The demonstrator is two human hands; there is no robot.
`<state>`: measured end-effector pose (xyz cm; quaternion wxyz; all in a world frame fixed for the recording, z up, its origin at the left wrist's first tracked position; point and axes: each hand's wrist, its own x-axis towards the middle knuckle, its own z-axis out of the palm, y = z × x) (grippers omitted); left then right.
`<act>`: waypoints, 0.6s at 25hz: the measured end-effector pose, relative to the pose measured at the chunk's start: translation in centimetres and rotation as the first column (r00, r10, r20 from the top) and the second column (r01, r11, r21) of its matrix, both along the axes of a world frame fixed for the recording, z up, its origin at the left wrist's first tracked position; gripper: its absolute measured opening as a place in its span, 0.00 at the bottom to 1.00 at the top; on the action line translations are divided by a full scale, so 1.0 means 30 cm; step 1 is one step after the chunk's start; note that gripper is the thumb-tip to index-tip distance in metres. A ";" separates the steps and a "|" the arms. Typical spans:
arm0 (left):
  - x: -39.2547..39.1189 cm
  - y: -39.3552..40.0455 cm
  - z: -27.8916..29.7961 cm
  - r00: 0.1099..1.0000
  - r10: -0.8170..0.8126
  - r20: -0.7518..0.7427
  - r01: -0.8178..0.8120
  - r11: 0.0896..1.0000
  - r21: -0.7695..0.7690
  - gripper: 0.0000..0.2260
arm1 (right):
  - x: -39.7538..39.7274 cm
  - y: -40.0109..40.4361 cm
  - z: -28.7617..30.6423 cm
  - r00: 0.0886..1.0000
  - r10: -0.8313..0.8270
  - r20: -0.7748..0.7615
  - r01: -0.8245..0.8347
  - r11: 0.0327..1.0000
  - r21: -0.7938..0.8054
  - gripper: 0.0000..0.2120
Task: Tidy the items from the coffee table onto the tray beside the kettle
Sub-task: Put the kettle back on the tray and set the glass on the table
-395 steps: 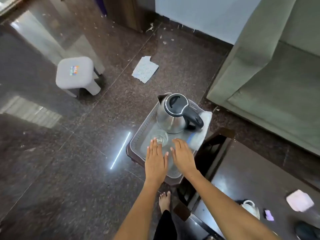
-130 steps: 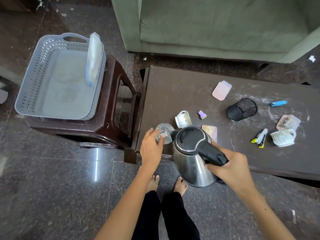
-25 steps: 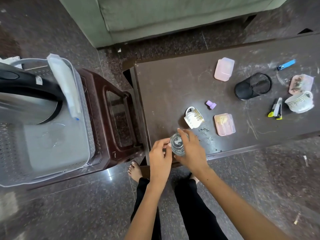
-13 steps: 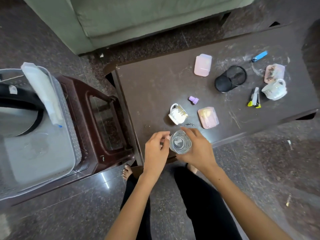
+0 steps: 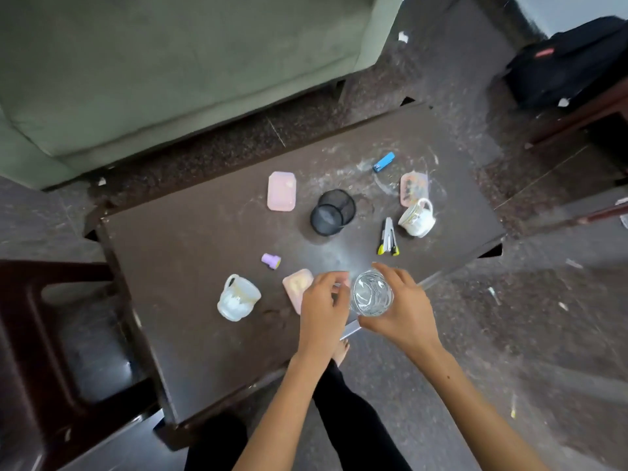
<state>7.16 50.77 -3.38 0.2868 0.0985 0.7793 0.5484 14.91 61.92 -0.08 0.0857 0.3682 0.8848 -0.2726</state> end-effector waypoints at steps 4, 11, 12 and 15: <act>-0.003 0.250 -0.039 1.000 -0.015 -0.006 0.015 1.000 -0.008 0.07 | -0.047 0.242 -0.017 1.000 -0.012 -0.026 0.012 1.000 0.007 0.39; -0.063 0.444 -0.070 0.991 0.132 -0.003 -0.132 0.991 -0.022 0.09 | -0.202 0.527 -0.071 0.993 0.119 0.000 -0.119 0.993 0.021 0.42; -0.073 0.456 -0.080 0.987 0.160 0.008 -0.160 0.987 -0.033 0.09 | -0.234 0.554 -0.089 0.990 0.140 0.000 -0.140 0.990 0.015 0.43; -0.099 0.477 -0.110 0.974 0.223 0.039 -0.220 0.973 -0.064 0.09 | -0.337 0.609 -0.155 0.977 0.211 -0.003 -0.211 0.977 -0.013 0.44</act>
